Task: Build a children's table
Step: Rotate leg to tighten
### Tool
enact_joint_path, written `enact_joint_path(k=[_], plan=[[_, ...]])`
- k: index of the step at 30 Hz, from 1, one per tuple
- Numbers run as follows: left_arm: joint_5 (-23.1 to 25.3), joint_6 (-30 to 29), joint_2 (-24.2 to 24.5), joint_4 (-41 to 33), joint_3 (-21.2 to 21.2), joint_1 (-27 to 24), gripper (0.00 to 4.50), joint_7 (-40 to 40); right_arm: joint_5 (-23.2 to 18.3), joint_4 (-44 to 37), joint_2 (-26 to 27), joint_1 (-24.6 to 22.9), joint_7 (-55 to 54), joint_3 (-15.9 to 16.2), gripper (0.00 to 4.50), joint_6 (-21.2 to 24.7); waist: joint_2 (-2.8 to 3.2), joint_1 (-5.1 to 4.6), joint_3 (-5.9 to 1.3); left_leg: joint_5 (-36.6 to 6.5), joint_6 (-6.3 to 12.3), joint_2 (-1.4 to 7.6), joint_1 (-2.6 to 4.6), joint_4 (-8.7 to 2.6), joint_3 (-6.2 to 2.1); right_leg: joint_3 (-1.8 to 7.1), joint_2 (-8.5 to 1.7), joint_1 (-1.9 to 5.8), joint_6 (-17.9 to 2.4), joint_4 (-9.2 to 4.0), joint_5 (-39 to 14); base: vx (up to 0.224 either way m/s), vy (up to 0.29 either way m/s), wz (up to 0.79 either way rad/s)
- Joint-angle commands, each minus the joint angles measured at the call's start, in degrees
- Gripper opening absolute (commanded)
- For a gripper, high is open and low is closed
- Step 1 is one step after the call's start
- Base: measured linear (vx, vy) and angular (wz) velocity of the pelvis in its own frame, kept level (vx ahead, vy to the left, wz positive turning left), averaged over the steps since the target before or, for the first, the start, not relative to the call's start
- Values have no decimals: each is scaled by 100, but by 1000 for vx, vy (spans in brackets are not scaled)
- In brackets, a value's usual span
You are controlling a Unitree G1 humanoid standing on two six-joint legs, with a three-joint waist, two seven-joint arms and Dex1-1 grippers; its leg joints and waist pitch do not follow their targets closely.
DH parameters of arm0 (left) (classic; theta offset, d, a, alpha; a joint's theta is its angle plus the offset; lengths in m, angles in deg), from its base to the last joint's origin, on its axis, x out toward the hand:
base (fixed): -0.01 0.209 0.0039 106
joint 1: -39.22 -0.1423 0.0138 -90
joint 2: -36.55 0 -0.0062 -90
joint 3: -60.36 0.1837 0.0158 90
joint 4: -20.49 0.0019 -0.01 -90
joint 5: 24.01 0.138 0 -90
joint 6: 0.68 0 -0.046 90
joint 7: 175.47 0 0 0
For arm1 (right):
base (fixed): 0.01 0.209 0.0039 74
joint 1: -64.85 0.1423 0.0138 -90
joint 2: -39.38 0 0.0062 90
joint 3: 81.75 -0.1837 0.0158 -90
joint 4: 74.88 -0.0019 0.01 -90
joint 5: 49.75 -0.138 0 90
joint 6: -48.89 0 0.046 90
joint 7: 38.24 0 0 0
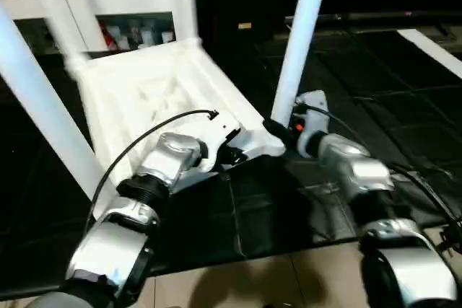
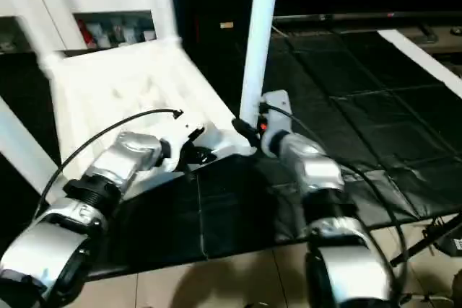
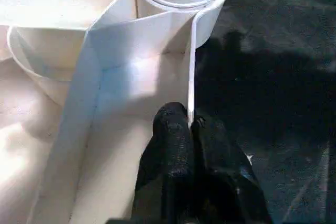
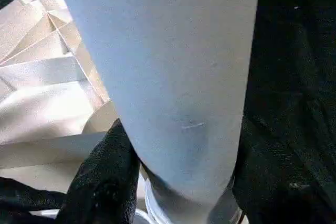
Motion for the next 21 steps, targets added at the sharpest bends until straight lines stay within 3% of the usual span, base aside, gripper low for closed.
enact_joint_path(k=[1,5,6,8,10,11,13,16,21], plan=[[-222,184,-298,-415,-9,256,0,-94,-217,217,535,-81,373,343,279,189,-38,67,-464,-417,603,79,-28,-282,-4,313,-402,431,-1147,-368,-981,0,0,0],[-161,289,-162,-454,76,171,0,-233,-186,191,461,-167,441,334,299,74,-34,51,-453,-587,523,78,-25,-293,-5,317,-411,440,-1077,-399,-1200,0,0,0],[-143,362,-102,-475,120,135,0,-327,-144,157,421,-214,486,359,322,-10,-25,60,-456,-589,511,85,-24,-296,-11,320,-420,440,-1074,-398,-1194,0,0,0],[-117,477,-1,-483,168,90,0,-450,-85,100,344,-291,592,401,325,-78,-17,60,-463,-553,514,89,-18,-293,-9,326,-415,436,-1118,-378,-1086,0,0,0],[52,896,395,-400,374,-35,0,-911,-68,-213,32,-587,1265,583,333,-99,-23,80,-465,-546,547,89,-26,-295,-15,320,-415,446,-1132,-373,-1004,0,0,0],[64,931,419,-393,387,-43,0,-939,-75,-233,16,-602,1304,589,363,-88,-6,87,-457,-577,605,98,-29,-298,-12,320,-396,449,-1102,-378,-946,0,0,0],[-11,962,532,-388,354,-97,0,-1197,-99,-399,-170,-725,1672,692,369,-136,-5,105,-455,-632,596,110,-21,-294,0,318,-401,440,-1130,-374,-954,0,0,0],[-56,1234,749,-436,390,-201,0,-1668,-250,-673,-492,-890,2291,746,393,-137,0,186,-437,-800,523,127,2,-306,5,320,-420,425,-1038,-413,-1362,0,0,0],[-87,1704,1096,-578,627,-364,0,-2400,-410,-1020,-929,-1045,3121,791,438,-64,15,309,-453,-782,449,169,35,-308,3,345,-429,381,-1096,-366,-1161,0,0,0]])
